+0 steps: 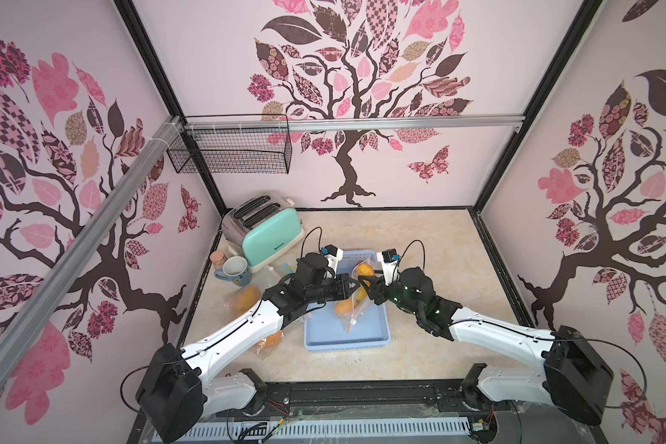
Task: Put the potatoes into a zipper bag and zip it
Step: Place the potato into the zipper food storage bag.
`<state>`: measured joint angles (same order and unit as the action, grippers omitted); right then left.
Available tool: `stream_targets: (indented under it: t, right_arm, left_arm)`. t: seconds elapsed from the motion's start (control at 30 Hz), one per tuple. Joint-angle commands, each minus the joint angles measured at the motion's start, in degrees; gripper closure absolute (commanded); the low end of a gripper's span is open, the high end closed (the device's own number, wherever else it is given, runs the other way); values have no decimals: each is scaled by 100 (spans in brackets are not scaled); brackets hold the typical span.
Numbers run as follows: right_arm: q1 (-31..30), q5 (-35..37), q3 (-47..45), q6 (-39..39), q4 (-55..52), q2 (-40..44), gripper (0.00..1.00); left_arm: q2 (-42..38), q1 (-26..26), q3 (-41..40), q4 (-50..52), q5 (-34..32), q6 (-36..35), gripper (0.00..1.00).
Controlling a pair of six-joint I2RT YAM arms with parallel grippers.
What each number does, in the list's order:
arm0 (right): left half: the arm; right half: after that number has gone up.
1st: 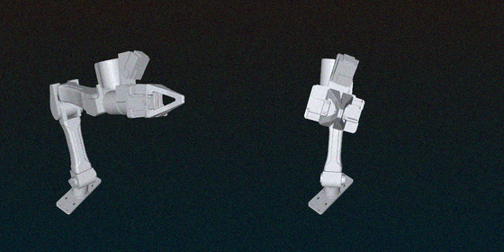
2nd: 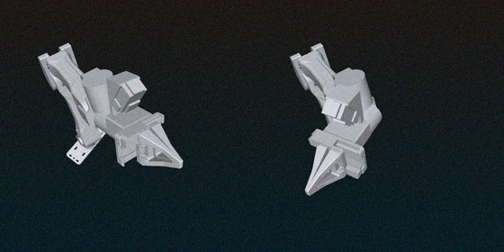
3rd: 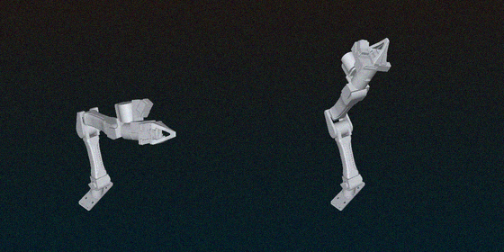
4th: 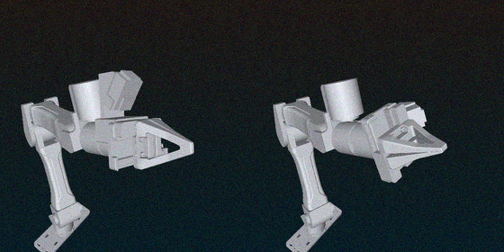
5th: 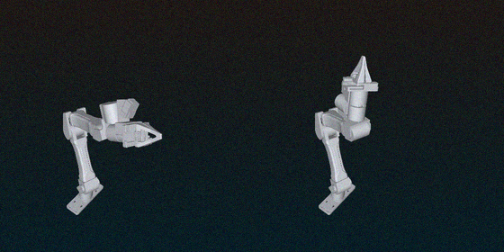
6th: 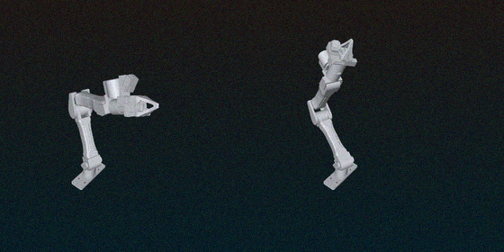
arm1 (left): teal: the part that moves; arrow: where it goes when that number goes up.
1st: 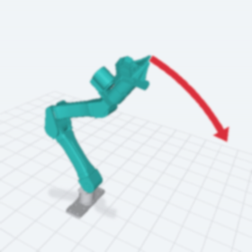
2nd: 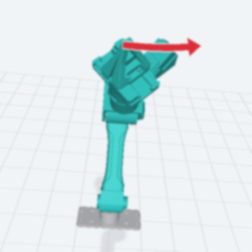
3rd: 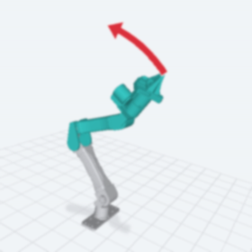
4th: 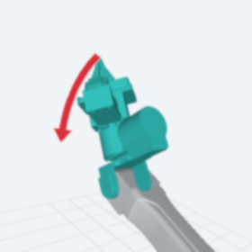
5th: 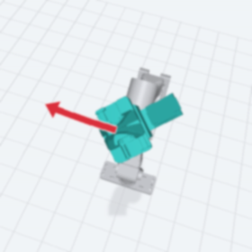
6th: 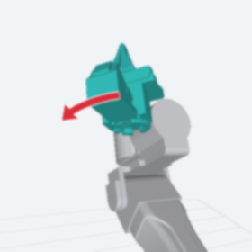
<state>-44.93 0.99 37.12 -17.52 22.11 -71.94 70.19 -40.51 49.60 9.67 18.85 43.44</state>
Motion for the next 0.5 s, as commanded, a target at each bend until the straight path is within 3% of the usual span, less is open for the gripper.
stream_targets:
  t: [0.0,0.2,0.47]
  right_arm:
    - [-18,-97,284,92,-548,-176,53]
    - [-66,-297,646,-6,-1137,-388,49]
    - [-325,196,1444,-46,-2427,-883,42]
  left_arm:
    - [-121,0,46,69,-231,-165,100]
    - [-150,-7,225,408,-544,-381,100]
    - [-169,-9,381,524,-682,-538,100]
